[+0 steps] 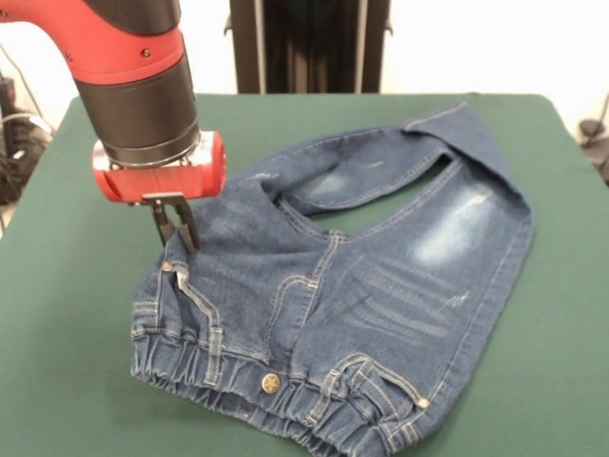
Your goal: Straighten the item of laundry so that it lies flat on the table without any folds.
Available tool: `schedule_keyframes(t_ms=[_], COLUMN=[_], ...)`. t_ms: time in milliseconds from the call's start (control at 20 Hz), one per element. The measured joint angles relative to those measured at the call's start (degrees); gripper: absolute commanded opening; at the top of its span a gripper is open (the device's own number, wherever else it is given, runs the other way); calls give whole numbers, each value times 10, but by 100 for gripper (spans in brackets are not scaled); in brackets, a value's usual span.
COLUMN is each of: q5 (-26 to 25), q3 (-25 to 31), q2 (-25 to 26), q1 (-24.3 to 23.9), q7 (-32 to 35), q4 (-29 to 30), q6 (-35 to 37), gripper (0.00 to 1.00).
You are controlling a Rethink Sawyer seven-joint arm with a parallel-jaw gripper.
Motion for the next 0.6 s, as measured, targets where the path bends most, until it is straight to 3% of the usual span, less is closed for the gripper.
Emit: schedule_keyframes(t_ms=[600], q5=[0], q3=[0], q2=[3], q1=[0], q7=[-1], q4=[-13], q6=[26], gripper=[0])
